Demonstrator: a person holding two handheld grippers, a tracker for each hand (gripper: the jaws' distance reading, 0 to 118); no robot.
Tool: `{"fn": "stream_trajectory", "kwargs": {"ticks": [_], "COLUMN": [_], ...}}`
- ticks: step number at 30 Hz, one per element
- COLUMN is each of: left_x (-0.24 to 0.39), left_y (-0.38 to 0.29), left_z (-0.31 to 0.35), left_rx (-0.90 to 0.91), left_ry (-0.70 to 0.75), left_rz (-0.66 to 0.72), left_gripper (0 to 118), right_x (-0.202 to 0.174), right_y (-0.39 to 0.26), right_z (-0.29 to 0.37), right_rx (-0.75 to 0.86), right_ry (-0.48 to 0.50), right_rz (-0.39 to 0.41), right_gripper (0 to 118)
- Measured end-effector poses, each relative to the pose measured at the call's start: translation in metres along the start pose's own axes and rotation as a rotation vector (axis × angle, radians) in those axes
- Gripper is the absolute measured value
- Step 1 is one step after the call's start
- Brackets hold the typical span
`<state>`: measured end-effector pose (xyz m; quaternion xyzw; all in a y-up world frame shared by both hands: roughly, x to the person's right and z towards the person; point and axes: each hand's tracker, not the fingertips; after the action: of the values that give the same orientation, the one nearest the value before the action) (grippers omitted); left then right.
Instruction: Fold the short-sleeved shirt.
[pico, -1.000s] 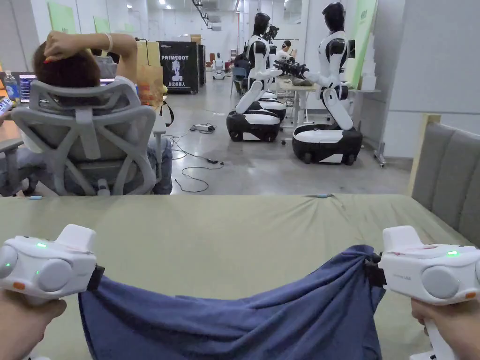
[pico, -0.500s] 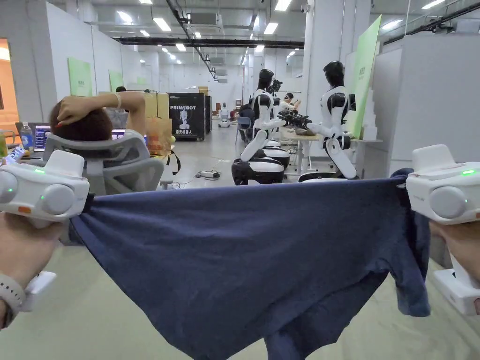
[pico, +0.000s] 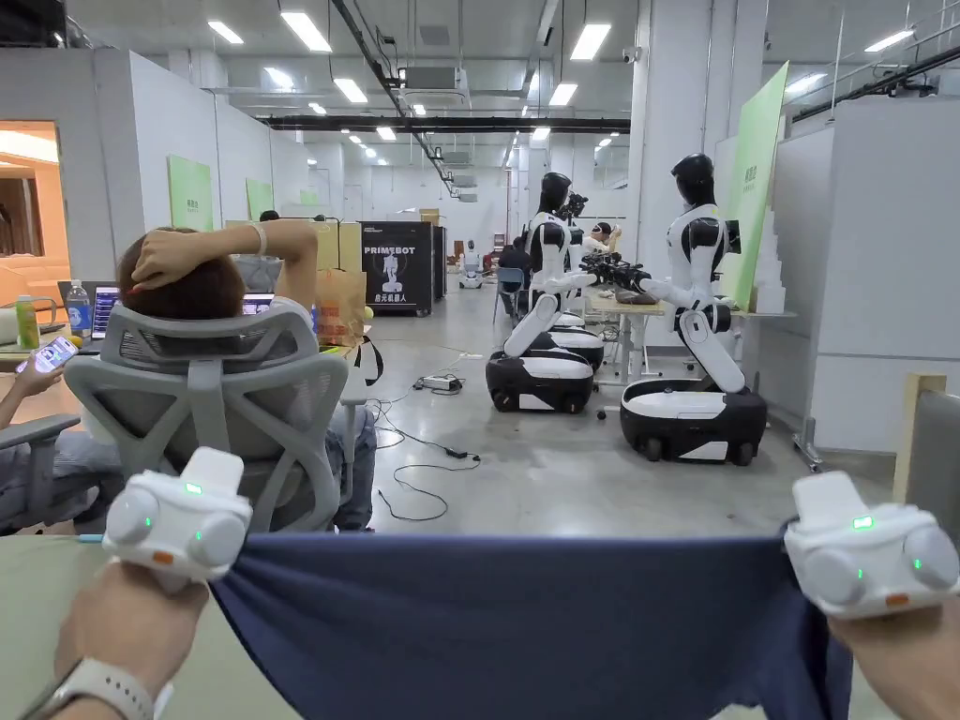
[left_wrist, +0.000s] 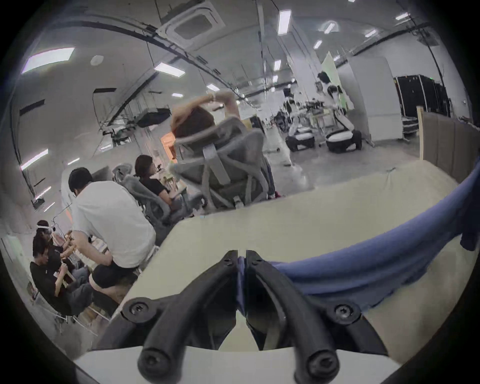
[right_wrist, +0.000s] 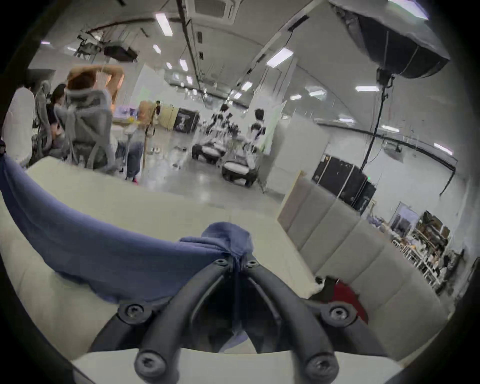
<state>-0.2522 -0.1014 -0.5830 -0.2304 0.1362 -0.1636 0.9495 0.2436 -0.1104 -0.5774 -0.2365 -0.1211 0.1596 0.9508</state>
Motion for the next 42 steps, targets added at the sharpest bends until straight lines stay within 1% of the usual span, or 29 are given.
{"fn": "stream_trajectory", "kwargs": {"ticks": [4,9,12,13,16,18,20,21,22,23,24,25,26,27,28,29,30,31,32,33,34,35,36,38,39,41,42], "left_x": [0.009,0.008,0.01,0.009,0.01,0.012,0.011,0.01,0.007,0.004,0.002,0.0,0.001,0.005,0.011,0.02,0.03,0.04,0.048,0.056,0.062,0.065,0.067,0.06,0.051,0.027,0.011], "left_y": [-0.043,-0.099,-0.143,-0.159,-0.205,-0.231,-0.25,-0.256,-0.26,-0.262,-0.261,-0.259,-0.256,-0.254,-0.254,-0.252,-0.253,-0.255,-0.257,-0.262,-0.265,-0.268,-0.271,-0.281,-0.283,-0.288,-0.289], "left_z": [0.002,0.02,0.038,0.053,0.076,0.09,0.099,0.103,0.109,0.115,0.123,0.135,0.15,0.165,0.181,0.193,0.207,0.219,0.226,0.225,0.229,0.231,0.231,0.221,0.214,0.187,0.173], "left_rx": [-0.06,-0.159,-0.227,-0.245,-0.308,-0.35,-0.346,-0.339,-0.32,-0.296,-0.267,-0.216,-0.165,-0.122,-0.097,-0.076,-0.042,-0.024,-0.016,-0.002,0.004,0.001,-0.007,-0.038,-0.081,-0.144,-0.174], "left_ry": [-0.035,-0.085,-0.127,-0.135,-0.159,-0.194,-0.212,-0.227,-0.248,-0.248,-0.249,-0.258,-0.255,-0.274,-0.332,-0.354,-0.368,-0.366,-0.35,-0.345,-0.327,-0.305,-0.301,-0.315,-0.34,-0.309,-0.294], "left_rz": [-0.012,-0.012,-0.003,0.007,0.011,0.034,0.071,0.099,0.122,0.139,0.156,0.174,0.216,0.253,0.257,0.259,0.256,0.244,0.236,0.227,0.219,0.202,0.186,0.188,0.191,0.217,0.242], "left_gripper": [2,2,2,2,2,2,2,5,15,47,76,92,93,91,91,92,91,90,81,67,45,12,0,0,0,0,0], "right_x": [-0.004,-0.002,-0.008,-0.009,-0.014,-0.015,-0.015,-0.015,-0.014,-0.013,-0.012,-0.011,-0.013,-0.019,-0.026,-0.032,-0.044,-0.054,-0.062,-0.071,-0.079,-0.087,-0.093,-0.101,-0.103,-0.11,-0.112], "right_y": [-0.05,-0.109,-0.152,-0.166,-0.206,-0.229,-0.25,-0.257,-0.262,-0.26,-0.258,-0.254,-0.25,-0.243,-0.238,-0.236,-0.232,-0.229,-0.229,-0.229,-0.229,-0.229,-0.23,-0.23,-0.228,-0.228,-0.227], "right_z": [0.002,0.031,0.056,0.062,0.083,0.089,0.092,0.093,0.096,0.103,0.112,0.125,0.138,0.155,0.168,0.178,0.189,0.2,0.208,0.216,0.22,0.222,0.227,0.231,0.228,0.228,0.227], "right_rx": [-0.058,-0.137,-0.188,-0.201,-0.254,-0.3,-0.337,-0.348,-0.353,-0.341,-0.305,-0.246,-0.19,-0.135,-0.099,-0.069,-0.039,-0.026,-0.008,0.015,0.02,0.02,0.038,0.026,0.022,0.035,0.033], "right_ry": [0.035,0.061,0.086,0.096,0.132,0.151,0.177,0.199,0.216,0.204,0.216,0.234,0.244,0.264,0.296,0.312,0.334,0.355,0.37,0.401,0.404,0.395,0.397,0.474,0.479,0.461,0.468], "right_rz": [-0.015,0.012,0.054,0.064,0.069,0.044,0.002,-0.013,-0.019,-0.017,-0.047,-0.092,-0.127,-0.155,-0.172,-0.191,-0.197,-0.197,-0.216,-0.238,-0.238,-0.236,-0.227,-0.222,-0.206,-0.163,-0.156], "right_gripper": [4,4,4,4,4,4,5,12,31,70,91,102,102,102,102,102,102,97,71,35,1,0,0,0,0,0,0]}}
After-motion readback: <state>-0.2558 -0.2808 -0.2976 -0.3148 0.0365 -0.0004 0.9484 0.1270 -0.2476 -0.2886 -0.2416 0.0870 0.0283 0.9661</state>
